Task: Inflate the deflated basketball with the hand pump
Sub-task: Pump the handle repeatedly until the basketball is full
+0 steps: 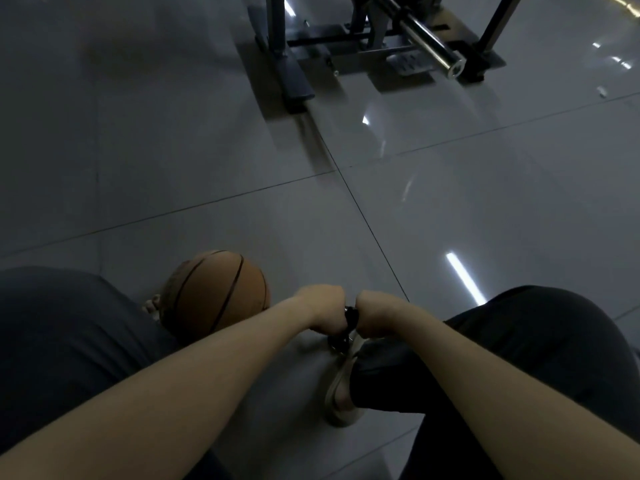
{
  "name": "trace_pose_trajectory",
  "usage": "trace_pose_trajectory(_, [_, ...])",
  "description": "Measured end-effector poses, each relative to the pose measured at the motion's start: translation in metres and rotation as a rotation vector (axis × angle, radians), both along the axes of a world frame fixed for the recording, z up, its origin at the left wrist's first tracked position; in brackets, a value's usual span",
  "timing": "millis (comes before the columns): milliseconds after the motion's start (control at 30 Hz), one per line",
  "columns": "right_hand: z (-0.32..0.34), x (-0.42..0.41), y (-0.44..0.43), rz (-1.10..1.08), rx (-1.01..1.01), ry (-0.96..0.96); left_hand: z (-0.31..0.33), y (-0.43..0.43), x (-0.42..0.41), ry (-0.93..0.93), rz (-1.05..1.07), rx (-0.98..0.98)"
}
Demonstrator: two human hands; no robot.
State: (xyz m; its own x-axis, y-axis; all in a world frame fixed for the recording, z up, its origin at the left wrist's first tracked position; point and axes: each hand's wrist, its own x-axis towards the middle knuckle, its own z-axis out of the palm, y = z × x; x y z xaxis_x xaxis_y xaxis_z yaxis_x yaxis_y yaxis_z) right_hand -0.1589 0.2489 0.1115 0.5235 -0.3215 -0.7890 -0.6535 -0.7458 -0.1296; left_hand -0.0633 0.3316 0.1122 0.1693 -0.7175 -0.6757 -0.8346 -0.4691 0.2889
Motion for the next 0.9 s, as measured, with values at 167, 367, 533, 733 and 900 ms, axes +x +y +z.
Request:
trace_pose_trajectory(167, [-0.006,-0.007,0.01,0.022,-0.031,-0.023,-0.009,0.006,-0.004,0.052,-0.002,0.045])
trace_pose_trajectory(367, [0.014,-0.009,0.02,0.046,0.007,0.041,0.022,0.01,-0.009,0.019,-0.088,0.11])
trace_pose_trajectory(533, [0.099,0.005,-0.011,-0.032,0.061,-0.115,0.104,-0.005,0.017,0.153,0.07,0.049])
trace_pose_trajectory(733, [0.155,0.021,-0.015,-0.019,0.081,-0.142,0.145,-0.007,0.035,0.169,0.057,-0.023])
trace_pose_trajectory(900, [0.114,0.027,0.003,0.033,-0.046,-0.073,0.1,-0.01,0.024,0.017,-0.033,0.076])
